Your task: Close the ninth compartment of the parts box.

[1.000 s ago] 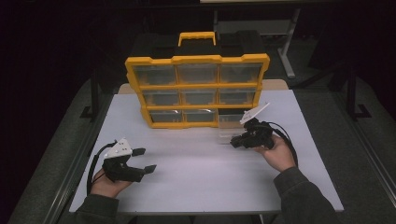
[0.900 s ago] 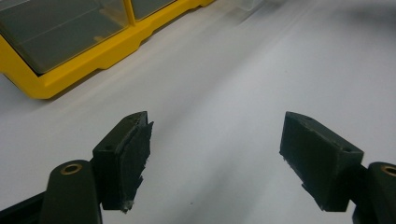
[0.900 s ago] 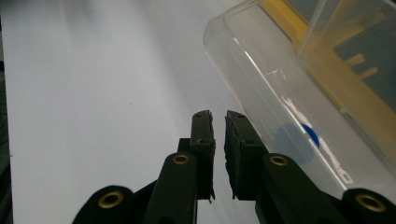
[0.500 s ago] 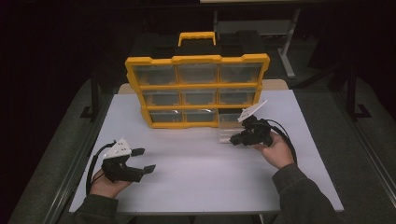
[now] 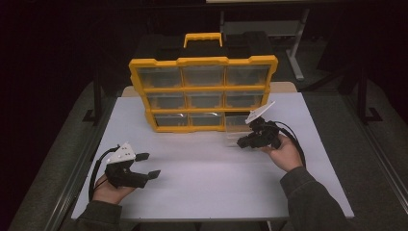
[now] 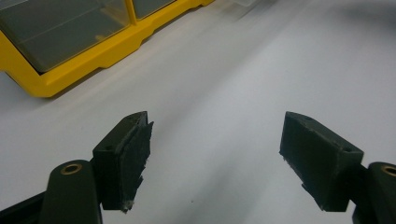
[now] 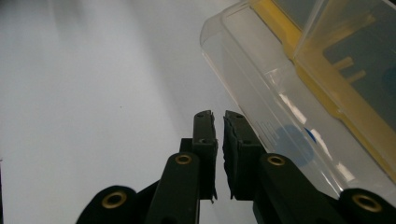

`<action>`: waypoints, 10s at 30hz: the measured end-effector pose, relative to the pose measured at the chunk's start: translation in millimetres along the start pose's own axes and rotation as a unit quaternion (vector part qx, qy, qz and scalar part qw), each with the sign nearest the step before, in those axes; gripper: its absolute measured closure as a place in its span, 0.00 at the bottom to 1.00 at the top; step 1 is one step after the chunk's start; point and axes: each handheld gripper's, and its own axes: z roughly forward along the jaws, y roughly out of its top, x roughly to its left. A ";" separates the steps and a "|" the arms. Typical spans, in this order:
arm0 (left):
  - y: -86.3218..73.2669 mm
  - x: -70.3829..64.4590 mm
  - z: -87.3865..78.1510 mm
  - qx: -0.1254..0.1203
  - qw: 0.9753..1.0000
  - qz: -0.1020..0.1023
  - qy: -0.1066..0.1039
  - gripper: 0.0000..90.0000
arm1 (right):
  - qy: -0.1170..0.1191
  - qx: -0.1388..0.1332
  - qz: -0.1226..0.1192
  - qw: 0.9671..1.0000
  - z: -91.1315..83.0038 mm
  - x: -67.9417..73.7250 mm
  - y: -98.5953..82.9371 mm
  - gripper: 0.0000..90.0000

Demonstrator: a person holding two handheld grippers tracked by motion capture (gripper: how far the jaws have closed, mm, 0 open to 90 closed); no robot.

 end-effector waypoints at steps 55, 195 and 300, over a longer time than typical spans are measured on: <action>-0.6 0.2 -1.6 -0.002 1.000 -0.005 0.003 0.27 | -0.016 0.007 0.012 1.000 1.2 -22.5 16.3 0.91; -0.7 1.3 -1.2 -0.004 1.000 -0.006 0.003 0.27 | -0.127 -0.033 0.072 0.989 -11.6 -52.8 11.9 0.86; -1.8 2.3 -2.7 -0.018 0.999 -0.026 0.001 0.26 | -0.062 -0.121 0.093 0.986 -40.2 1.0 -46.7 0.36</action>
